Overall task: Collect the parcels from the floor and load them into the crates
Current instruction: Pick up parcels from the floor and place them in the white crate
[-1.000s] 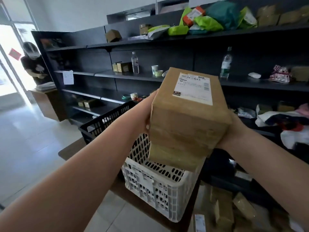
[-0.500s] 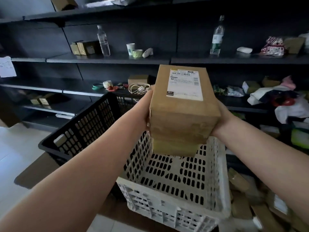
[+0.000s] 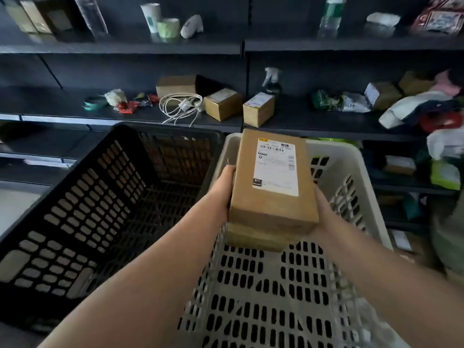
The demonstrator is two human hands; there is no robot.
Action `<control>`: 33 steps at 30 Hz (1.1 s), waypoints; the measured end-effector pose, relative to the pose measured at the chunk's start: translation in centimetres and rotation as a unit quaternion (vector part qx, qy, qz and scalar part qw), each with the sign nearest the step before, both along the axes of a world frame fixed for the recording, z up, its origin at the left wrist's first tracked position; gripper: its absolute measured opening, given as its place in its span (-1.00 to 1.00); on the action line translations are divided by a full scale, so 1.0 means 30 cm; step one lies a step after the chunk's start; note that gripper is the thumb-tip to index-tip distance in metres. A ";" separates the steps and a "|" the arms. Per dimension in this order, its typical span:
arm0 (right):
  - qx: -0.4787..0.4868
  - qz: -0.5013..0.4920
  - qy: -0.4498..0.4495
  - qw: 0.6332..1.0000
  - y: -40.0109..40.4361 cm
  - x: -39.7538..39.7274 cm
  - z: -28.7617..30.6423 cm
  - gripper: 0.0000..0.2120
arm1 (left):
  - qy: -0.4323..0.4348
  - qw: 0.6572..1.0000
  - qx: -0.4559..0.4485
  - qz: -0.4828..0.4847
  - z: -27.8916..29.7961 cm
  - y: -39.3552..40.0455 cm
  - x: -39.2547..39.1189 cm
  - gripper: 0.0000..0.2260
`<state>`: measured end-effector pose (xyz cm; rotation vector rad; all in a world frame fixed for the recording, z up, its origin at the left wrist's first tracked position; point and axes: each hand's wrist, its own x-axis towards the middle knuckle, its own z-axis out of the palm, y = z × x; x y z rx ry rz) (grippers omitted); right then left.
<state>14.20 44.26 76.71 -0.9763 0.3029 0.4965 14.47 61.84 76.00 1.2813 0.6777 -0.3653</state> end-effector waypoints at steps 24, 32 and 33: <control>-0.154 0.066 0.098 0.981 0.044 0.186 -0.301 -0.64 | 0.100 0.991 0.061 0.065 -0.112 -0.014 0.079 -0.55; -0.144 0.037 0.134 0.980 0.089 0.157 -0.270 -0.60 | -0.100 0.900 0.412 -0.100 -0.052 -0.094 -0.037 -0.47; -0.150 0.024 0.142 0.978 0.090 0.151 -0.252 -0.61 | -0.108 0.899 0.410 -0.106 -0.037 -0.098 -0.047 -0.51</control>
